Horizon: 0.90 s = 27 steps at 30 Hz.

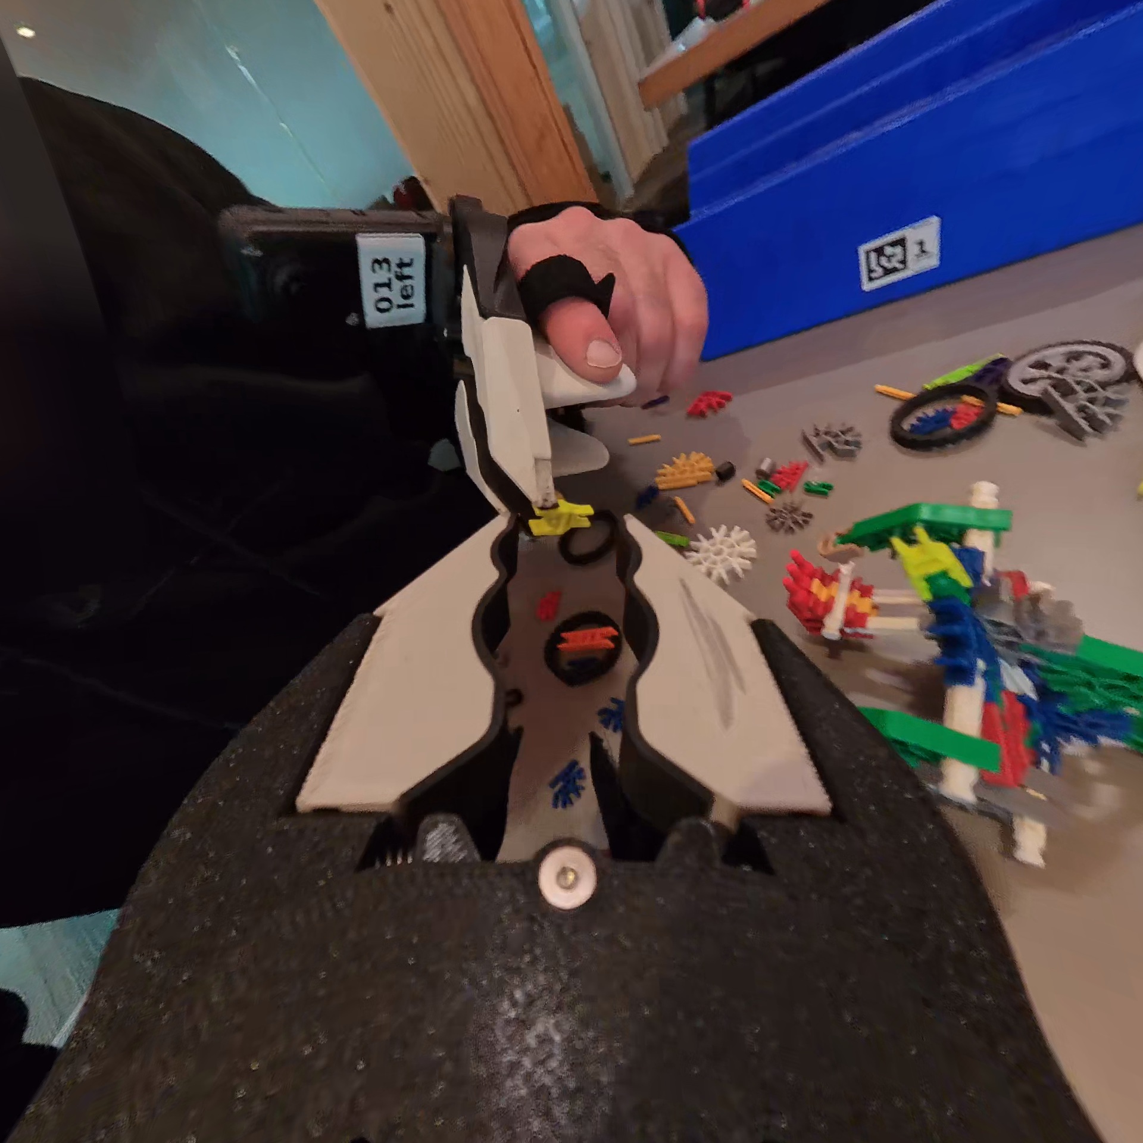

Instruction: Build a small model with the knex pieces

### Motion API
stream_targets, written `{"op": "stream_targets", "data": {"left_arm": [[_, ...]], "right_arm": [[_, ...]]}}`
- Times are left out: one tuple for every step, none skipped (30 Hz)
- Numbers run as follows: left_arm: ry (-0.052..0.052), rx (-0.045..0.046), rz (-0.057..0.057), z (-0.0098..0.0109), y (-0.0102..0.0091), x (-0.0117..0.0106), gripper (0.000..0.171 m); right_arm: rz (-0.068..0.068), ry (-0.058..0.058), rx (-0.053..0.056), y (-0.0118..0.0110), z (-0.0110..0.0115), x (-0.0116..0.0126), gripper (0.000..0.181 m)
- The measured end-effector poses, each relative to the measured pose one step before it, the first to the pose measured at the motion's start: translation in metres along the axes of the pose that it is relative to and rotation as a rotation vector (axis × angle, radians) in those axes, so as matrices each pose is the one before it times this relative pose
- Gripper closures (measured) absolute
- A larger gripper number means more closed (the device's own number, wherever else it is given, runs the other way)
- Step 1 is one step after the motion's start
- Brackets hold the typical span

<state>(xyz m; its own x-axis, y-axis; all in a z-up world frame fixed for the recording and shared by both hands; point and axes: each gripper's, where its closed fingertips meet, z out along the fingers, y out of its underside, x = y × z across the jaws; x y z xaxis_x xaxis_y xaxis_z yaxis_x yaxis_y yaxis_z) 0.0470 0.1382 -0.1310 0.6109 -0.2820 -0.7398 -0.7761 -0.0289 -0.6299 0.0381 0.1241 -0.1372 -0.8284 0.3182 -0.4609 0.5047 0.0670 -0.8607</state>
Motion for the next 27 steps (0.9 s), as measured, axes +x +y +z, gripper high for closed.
{"op": "stream_targets", "data": {"left_arm": [[-0.0092, 0.0256, 0.0383, -0.00282, -0.00724, -0.00024, 0.166], [-0.0048, 0.02352, 0.0335, -0.00263, -0.00739, -0.00003, 0.165], [-0.0026, 0.02038, 0.0236, -0.00213, -0.00673, -0.00029, 0.165], [-0.0034, 0.0213, 0.0151, -0.00173, -0.00616, -0.00066, 0.165], [0.0007, 0.02021, 0.0057, -0.00135, -0.00528, -0.0005, 0.165], [0.0053, 0.01629, 0.0026, -0.00089, -0.00451, 0.00027, 0.165], [0.0054, 0.01055, 0.0082, -0.00042, -0.00323, 0.00087, 0.165], [0.003, 0.00766, 0.0154, 0.00002, -0.00269, 0.00115, 0.165], [0.007, 0.00381, 0.0143, 0.00041, -0.002, 0.00189, 0.165], [0.0061, 0.00215, 0.0137, 0.00037, -0.00156, 0.00175, 0.165], [-0.0013, 0.00618, 0.0133, -0.00015, -0.00204, 0.00057, 0.165], [-0.0033, 0.00445, 0.0071, -0.00029, -0.00181, -0.00014, 0.165], [-0.0025, -0.00153, 0.0027, -0.00012, -0.00051, -0.00034, 0.165], [-0.0031, -0.00303, 0.0047, -0.0003, 0.00018, -0.00049, 0.165], [-0.0076, -0.0004, 0.0065, -0.00042, 0.00008, -0.00101, 0.166], [-0.0039, -0.00228, 0.0009, -0.00031, 0.00047, -0.00067, 0.166], [-0.0002, 0.00001, -0.0033, -0.00022, 0.00031, -0.0004, 0.166], [-0.0031, -0.00117, -0.0024, -0.00026, 0.00062, -0.00062, 0.166], [-0.0065, -0.00178, 0.0, -0.00013, 0.00084, -0.00089, 0.166], [-0.0043, -0.00133, -0.0036, 0.00001, 0.00065, -0.00087, 0.166], [-0.0026, -0.00106, -0.0055, 0.00004, 0.00047, -0.00053, 0.166], [-0.0072, -0.00568, -0.0005, 0.00038, 0.00121, -0.00086, 0.166], [-0.0117, -0.01137, 0.0021, 0.00062, 0.0024, -0.0013, 0.166], [-0.0062, -0.01424, -0.0011, 0.00085, 0.00316, -0.00044, 0.166], [-0.0011, -0.01684, -0.004, 0.00113, 0.00379, 0.00038, 0.166], [-0.0063, -0.01772, -0.0009, 0.00109, 0.00426, 0.00013, 0.166], [-0.011, -0.01477, -0.0008, 0.00103, 0.00378, -0.00046, 0.166]], "right_arm": [[-0.007, -0.0297, 0.0122, -0.00217, 0.00093, -0.00569, 0.147], [-0.0087, -0.028, 0.01, -0.00174, 0.00107, -0.00567, 0.145], [-0.0108, -0.0296, 0.0108, -0.00203, 0.0011, -0.00604, 0.145], [-0.0131, -0.0293, 0.0116, -0.0022, 0.00135, -0.00622, 0.146], [-0.0131, -0.0272, 0.0091, -0.00176, 0.00152, -0.00575, 0.146], [-0.0108, -0.0245, 0.005, -0.00105, 0.00201, -0.00507, 0.148], [-0.0089, -0.0205, 0.0009, -0.00032, 0.00214, -0.00433, 0.148], [-0.0074, -0.0188, -0.0031, 0.0003, 0.00224, -0.00393, 0.149], [-0.0095, -0.0174, -0.0052, 0.00071, 0.00213, -0.00358, 0.154], [-0.0118, -0.0177, -0.002, 0.00036, 0.00185, -0.00386, 0.157], [-0.0087, -0.0118, 0.0002, -0.00028, 0.00118, -0.00265, 0.158], [-0.0061, -0.0033, 0.0002, -0.00032, 0.00013, -0.00115, 0.158], [-0.0085, 0.0041, -0.0001, -0.00041, -0.0006, -0.00006, 0.158], [-0.0073, 0.0071, 0.001, -0.00054, -0.00092, 0.00052, 0.16], [-0.0027, 0.0062, 0.0014, -0.0006, -0.00105, 0.00063, 0.161], [-0.0042, 0.006, -0.0001, -0.00032, -0.00098, 0.00051, 0.161], [-0.0071, 0.0069, -0.0006, -0.00011, -0.00104, 0.00049, 0.161], [-0.0051, 0.0077, 0.0004, -0.00041, -0.00107, 0.00063, 0.163], [-0.0044, 0.0083, 0.0008, -0.0006, -0.00095, 0.00072, 0.163], [-0.0044, 0.0069, 0.0005, -0.00051, -0.00086, 0.00065, 0.163], [-0.0023, 0.0068, -0.0004, -0.00028, -0.00069, 0.00073, 0.163], [-0.0036, 0.0133, -0.0001, -0.0005, -0.0009, 0.0017, 0.163], [-0.0043, 0.0194, -0.0014, -0.00041, -0.00122, 0.00259, 0.163], [-0.001, 0.0215, -0.0068, 0.00073, -0.00139, 0.00333, 0.163], [0.0025, 0.0233, -0.0106, 0.00136, -0.00116, 0.00385, 0.163], [0.0032, 0.0244, -0.0088, 0.00098, -0.00092, 0.004, 0.163], [0.0033, 0.0218, -0.0068, 0.0006, -0.00092, 0.0034, 0.163]]}}
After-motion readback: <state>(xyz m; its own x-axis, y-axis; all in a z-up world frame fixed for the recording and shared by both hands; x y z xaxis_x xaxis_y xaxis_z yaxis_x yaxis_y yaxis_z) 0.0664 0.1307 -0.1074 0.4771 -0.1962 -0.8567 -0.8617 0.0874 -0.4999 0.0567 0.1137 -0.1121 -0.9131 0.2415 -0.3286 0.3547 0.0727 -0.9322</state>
